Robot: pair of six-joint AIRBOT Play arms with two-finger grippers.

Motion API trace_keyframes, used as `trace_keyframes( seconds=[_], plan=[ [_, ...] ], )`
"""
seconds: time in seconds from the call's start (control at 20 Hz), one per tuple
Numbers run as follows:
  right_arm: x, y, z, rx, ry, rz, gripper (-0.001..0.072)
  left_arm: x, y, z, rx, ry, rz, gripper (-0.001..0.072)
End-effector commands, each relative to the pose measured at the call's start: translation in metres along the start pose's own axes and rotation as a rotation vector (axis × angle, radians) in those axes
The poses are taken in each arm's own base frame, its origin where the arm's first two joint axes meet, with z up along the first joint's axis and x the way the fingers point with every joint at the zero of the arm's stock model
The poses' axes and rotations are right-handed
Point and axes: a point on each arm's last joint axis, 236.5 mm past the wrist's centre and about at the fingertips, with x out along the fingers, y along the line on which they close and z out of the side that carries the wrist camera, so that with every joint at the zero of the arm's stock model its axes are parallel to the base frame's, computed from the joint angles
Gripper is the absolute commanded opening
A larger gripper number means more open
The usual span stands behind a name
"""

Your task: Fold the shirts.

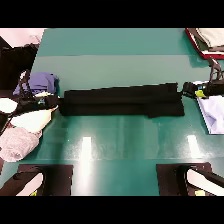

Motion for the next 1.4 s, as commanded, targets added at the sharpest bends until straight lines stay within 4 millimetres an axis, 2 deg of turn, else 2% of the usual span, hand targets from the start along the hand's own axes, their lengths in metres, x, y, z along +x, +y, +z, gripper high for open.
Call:
trace_keyframes(
  seconds=[0.0,0.15,0.3,0.35,0.4,0.45,0.5,0.55,0.6,0.7,0.75,0.85,0.9,1.0,1.2,1.35],
  plan=[
    [0.024,-0.008,0.018,0.016,0.025,-0.008,0.0020,0.023,0.011,0.016,-0.066,-0.056,0.009,0.0024],
    [0.040,-0.013,0.029,0.023,0.031,-0.010,0.0022,0.044,0.022,0.020,-0.114,-0.057,0.027,0.0024],
    [0.054,-0.009,0.038,0.017,0.039,-0.001,0.0026,0.057,0.025,0.032,-0.118,-0.053,0.034,0.0027],
    [0.058,-0.006,0.041,0.010,0.043,0.001,0.0033,0.059,0.025,0.037,-0.113,-0.059,0.036,0.0232],
    [0.062,-0.002,0.045,-0.001,0.047,0.006,0.0150,0.061,0.025,0.041,-0.118,-0.064,0.035,0.0453],
    [0.064,0.003,0.049,-0.012,0.048,0.011,0.0291,0.062,0.023,0.044,-0.127,-0.064,0.031,0.0470],
    [0.064,0.008,0.051,-0.024,0.055,0.018,0.0359,0.062,0.021,0.045,-0.128,-0.063,0.026,0.0471],
    [0.060,0.012,0.054,-0.034,0.068,0.023,0.0473,0.060,0.018,0.045,-0.123,-0.053,0.018,0.0470],
    [0.054,0.014,0.055,-0.047,0.086,0.026,0.0523,0.058,0.013,0.042,-0.116,-0.028,0.006,0.0470],
    [0.038,0.009,0.051,-0.103,0.130,0.037,0.0522,0.053,0.001,0.030,-0.096,0.059,-0.022,0.0469],
    [0.031,-0.002,0.047,-0.098,0.157,0.037,0.0522,0.051,-0.004,0.022,-0.084,0.100,-0.036,0.0459],
    [0.023,-0.024,0.038,-0.060,0.204,0.067,0.0529,0.048,-0.008,0.008,-0.068,0.165,-0.052,0.0064],
    [0.023,-0.031,0.036,-0.027,0.217,0.102,0.0531,0.047,-0.009,0.003,-0.049,0.186,-0.058,0.0025],
    [0.028,-0.045,0.032,0.047,0.249,0.182,0.0691,0.046,-0.011,-0.003,-0.051,0.213,-0.066,0.0024],
    [0.056,-0.070,0.016,0.156,0.334,0.273,0.0689,0.041,-0.021,-0.019,-0.073,0.286,-0.105,0.0025],
    [0.074,-0.080,0.007,0.116,0.366,0.297,0.0688,0.036,-0.027,-0.032,-0.080,0.345,-0.127,0.0024]
  ],
)
